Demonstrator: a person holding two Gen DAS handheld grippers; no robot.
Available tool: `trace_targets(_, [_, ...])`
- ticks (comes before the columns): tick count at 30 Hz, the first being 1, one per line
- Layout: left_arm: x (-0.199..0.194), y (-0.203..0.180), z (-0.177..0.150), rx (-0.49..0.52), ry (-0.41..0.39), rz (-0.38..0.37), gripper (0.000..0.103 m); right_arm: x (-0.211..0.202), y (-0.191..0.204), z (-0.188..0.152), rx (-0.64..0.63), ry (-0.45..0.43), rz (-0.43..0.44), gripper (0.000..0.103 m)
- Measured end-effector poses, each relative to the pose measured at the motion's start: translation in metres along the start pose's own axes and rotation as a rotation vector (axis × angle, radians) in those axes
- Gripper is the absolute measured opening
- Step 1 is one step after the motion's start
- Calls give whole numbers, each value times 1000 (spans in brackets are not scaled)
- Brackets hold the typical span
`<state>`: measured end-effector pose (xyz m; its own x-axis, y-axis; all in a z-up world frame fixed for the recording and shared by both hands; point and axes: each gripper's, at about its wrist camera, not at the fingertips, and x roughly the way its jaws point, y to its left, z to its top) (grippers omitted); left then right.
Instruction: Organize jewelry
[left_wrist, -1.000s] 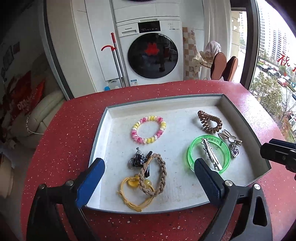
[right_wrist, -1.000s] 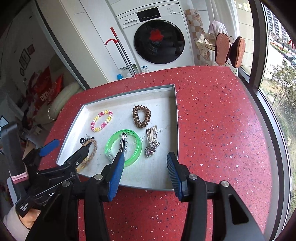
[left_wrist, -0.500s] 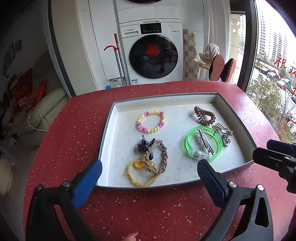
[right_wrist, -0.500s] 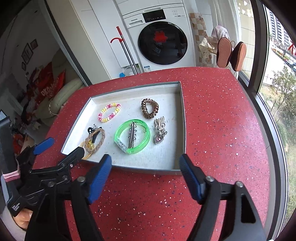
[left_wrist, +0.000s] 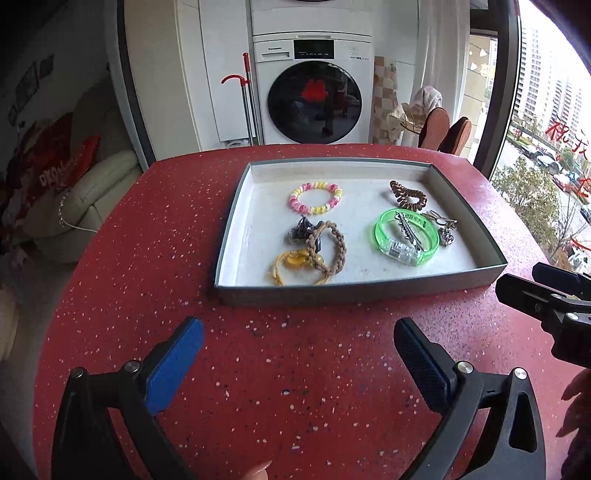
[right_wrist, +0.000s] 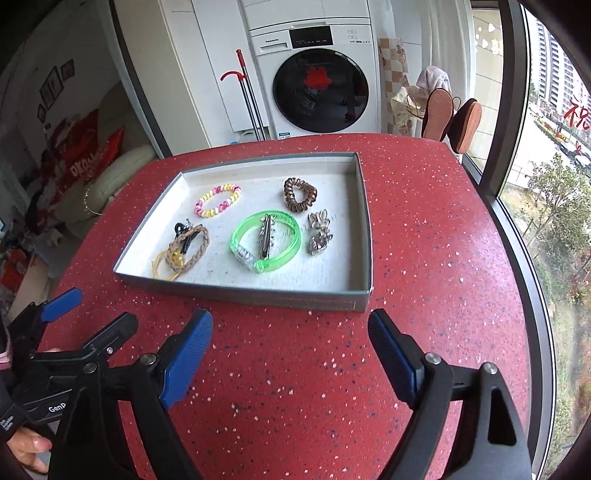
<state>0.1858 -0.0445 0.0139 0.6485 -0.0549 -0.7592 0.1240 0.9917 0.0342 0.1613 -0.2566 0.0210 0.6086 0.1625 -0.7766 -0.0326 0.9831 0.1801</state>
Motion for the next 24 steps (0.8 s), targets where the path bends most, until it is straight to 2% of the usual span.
trace_targets(4, [-7, 7, -16, -20, 6, 17, 103, -3, 3, -16, 11, 17, -12, 88])
trace_targets(9, [-23, 12, -32, -33, -30, 43, 103, -13, 8, -37, 14, -2, -40, 88])
trace_targets(19, [-38, 19, -60, -63, -71, 61, 103, -36, 21, -61, -11, -130, -143, 88])
trace_targets(24, [-44, 20, -67, -52, -98, 85, 103, -40, 26, -68, -10, -154, -167, 88])
